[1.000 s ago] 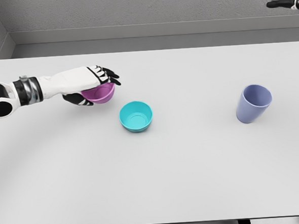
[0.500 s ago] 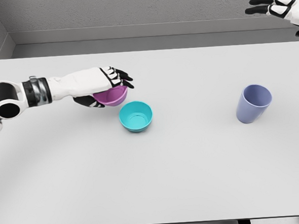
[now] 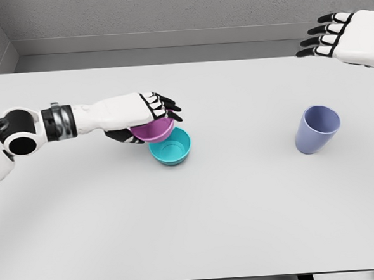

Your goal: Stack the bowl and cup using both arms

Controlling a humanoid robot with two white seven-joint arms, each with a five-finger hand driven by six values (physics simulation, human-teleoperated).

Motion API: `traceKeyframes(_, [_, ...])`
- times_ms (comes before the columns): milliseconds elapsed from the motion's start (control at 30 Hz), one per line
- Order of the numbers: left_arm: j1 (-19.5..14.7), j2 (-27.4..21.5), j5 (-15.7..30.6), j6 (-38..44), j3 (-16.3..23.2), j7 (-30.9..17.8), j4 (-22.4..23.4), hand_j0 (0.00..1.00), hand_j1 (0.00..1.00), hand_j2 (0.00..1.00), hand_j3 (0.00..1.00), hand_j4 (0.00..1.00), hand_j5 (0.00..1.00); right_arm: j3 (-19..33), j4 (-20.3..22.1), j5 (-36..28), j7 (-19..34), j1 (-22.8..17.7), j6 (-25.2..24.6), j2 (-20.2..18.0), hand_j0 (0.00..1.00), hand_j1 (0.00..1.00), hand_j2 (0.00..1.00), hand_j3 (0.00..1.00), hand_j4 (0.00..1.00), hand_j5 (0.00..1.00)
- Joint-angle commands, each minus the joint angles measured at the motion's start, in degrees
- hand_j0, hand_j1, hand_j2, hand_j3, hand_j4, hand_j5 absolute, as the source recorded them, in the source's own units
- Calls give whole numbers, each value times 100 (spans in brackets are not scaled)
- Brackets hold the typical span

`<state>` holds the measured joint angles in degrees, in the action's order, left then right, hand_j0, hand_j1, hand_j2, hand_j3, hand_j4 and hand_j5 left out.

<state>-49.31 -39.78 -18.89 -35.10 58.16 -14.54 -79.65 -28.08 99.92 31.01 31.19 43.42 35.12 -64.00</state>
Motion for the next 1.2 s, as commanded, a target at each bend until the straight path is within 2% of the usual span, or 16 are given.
traceKeyframes(0, [0,50,34,10,-6,4,-60,77,77,77,77,77,77,-224,-69,-16,63,0,-12,-16,100,100,100,100,100,100])
traceKeyframes(167, [88,94,34,10,3,4,-112,77,77,77,77,77,77,-180,124,-60,80,26,-12,-200,100,100,100,100,100,100])
traceKeyframes(333, [149,94,-10,10,-6,-5,-112,77,77,77,77,77,77,-206,124,-42,98,26,-12,-499,100,100,100,100,100,100])
traceKeyframes(500, [158,102,-19,10,3,-5,-104,78,78,78,78,78,78,-312,124,-112,98,26,-12,-446,100,100,100,100,100,100])
traceKeyframes(567, [167,164,-19,10,3,-14,-95,78,78,78,78,78,78,-470,115,-306,370,26,-12,-332,100,100,100,100,100,100])
traceKeyframes(667, [167,190,-27,10,3,-23,-86,78,78,78,78,78,78,-610,89,-640,381,27,-12,-192,100,100,100,100,100,100])
traceKeyframes(733, [158,208,-71,10,3,-23,-68,79,79,79,79,79,79,-699,36,-649,381,26,-12,-86,100,100,100,100,100,100])
traceKeyframes(1000, [220,208,-80,10,12,-23,-51,80,80,80,80,80,80,-769,1,-456,381,26,-12,-77,100,100,100,100,100,100])
traceKeyframes(1067, [220,208,-98,10,12,-23,-51,83,83,83,83,83,83,-778,45,54,381,26,-12,19,100,100,100,100,100,100])
traceKeyframes(1133, [220,208,-89,10,3,-14,-51,100,100,100,100,100,100,-778,36,107,381,26,-12,37,100,100,100,100,100,100])
traceKeyframes(1167, [220,225,-80,10,3,-5,-60,100,100,100,100,100,100,-830,19,107,381,0,-12,37,100,100,100,100,100,100])
